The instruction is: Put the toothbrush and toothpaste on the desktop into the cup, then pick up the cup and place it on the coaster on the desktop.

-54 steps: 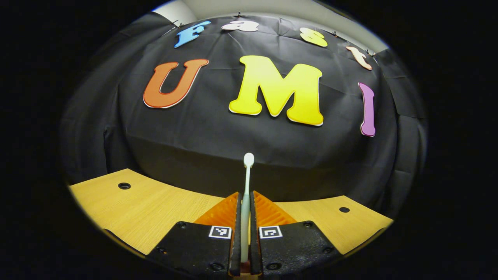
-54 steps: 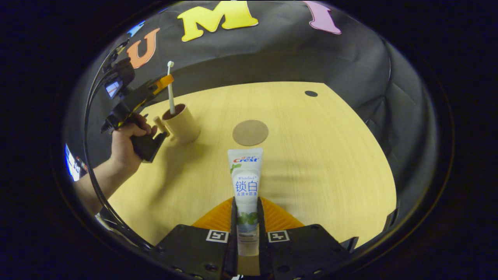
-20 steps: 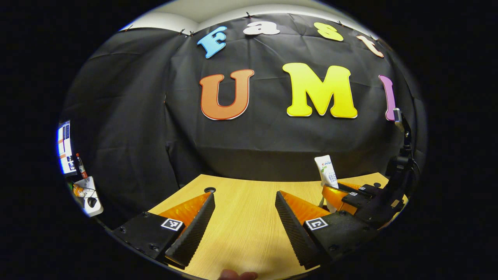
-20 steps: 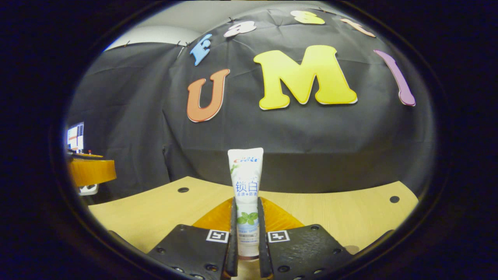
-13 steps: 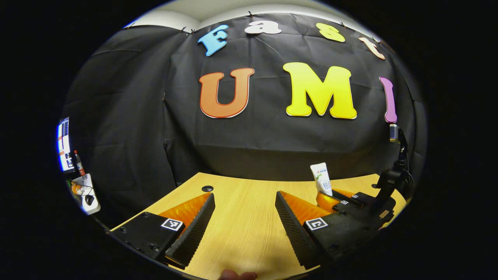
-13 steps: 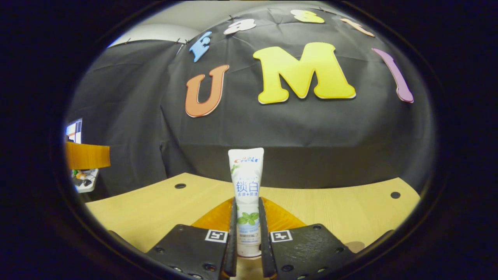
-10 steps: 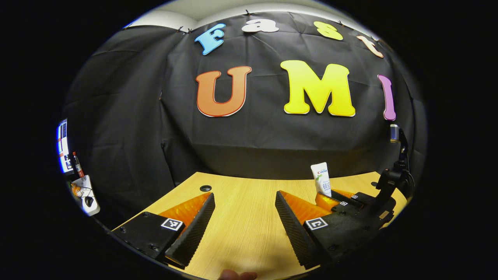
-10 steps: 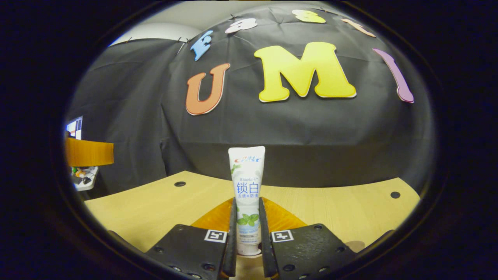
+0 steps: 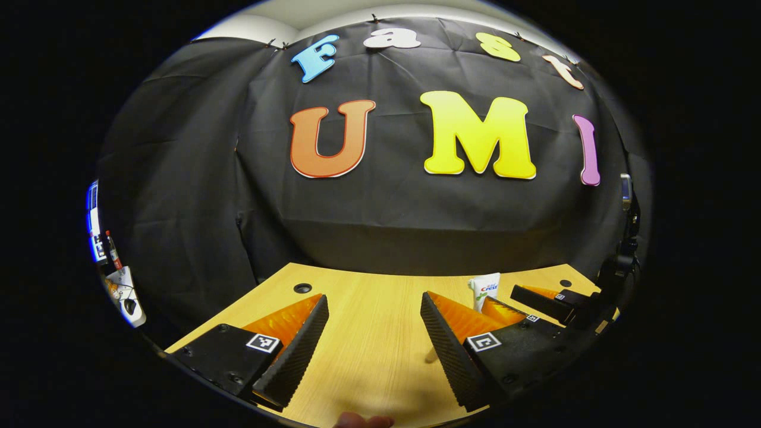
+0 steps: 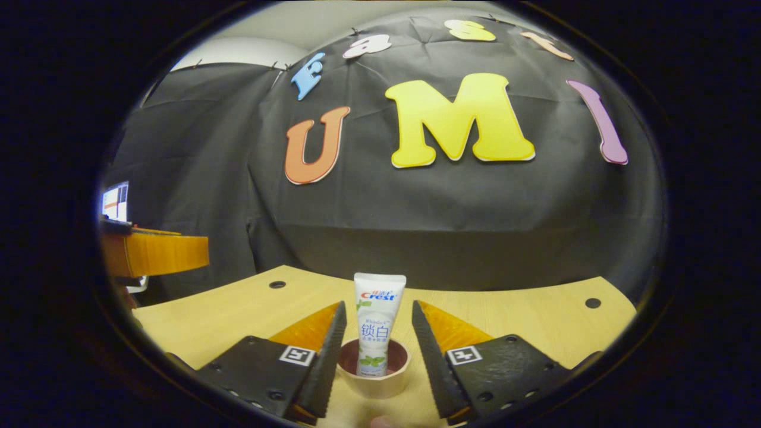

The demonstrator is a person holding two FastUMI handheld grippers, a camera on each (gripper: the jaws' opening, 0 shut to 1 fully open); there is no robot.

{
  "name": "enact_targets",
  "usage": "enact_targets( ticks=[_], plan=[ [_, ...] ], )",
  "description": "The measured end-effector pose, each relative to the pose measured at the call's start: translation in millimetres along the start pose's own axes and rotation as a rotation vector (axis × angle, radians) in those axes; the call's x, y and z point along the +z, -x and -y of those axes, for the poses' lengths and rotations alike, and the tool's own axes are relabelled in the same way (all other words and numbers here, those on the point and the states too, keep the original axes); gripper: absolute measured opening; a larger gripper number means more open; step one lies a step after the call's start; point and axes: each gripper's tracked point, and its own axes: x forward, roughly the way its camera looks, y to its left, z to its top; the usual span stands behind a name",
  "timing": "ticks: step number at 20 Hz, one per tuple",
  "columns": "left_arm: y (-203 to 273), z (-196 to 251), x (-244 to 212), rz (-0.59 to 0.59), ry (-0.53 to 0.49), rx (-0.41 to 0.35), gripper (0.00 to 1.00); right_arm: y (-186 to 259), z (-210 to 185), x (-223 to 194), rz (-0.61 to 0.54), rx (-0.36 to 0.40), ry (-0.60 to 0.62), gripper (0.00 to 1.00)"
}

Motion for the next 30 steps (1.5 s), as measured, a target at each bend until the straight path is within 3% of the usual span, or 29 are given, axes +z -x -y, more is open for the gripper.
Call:
enact_targets(
  ticks=[2, 4, 7, 10, 11, 17, 23, 24, 28, 30],
  plan=[
    [-2, 13, -4, -0.018, 0.012, -0.048, 0.98, 12, 4, 5, -0.012, -0.007, 0.0, 0.8],
    [-4, 31, -10, -0.063, 0.025, -0.128, 0.98, 55, 18, 21, -0.062, -0.03, -0.021, 0.9],
    [-14, 48, -10, -0.107, 0.05, -0.209, 0.98, 98, 38, 42, -0.097, -0.063, 0.004, 0.91],
    [-30, 70, -31, -0.302, 0.035, -0.357, 0.98, 147, 70, 82, -0.1, -0.116, 0.033, 0.92],
    [-34, 77, -41, -0.4, -0.047, -0.456, 1.0, 164, 87, 97, -0.09, -0.144, 0.048, 0.92],
    [-30, 75, -81, -0.729, -0.448, -0.79, 0.99, 194, 126, 98, -0.113, -0.236, 0.04, 0.94],
    [-25, 60, -105, -0.956, -0.892, -0.971, 1.0, 213, 152, 88, -0.138, -0.324, 0.011, 0.96],
    [-24, 59, -106, -0.972, -0.953, -0.991, 0.96, 217, 159, 85, -0.143, -0.346, 0.001, 0.94],
    [-13, 59, -110, -1.027, -1.108, -1.042, 1.0, 231, 178, 72, -0.169, -0.411, -0.037, 0.94],
    [-6, 54, -111, -1.062, -1.166, -1.055, 0.95, 239, 186, 67, -0.176, -0.441, -0.051, 0.94]
  ],
)
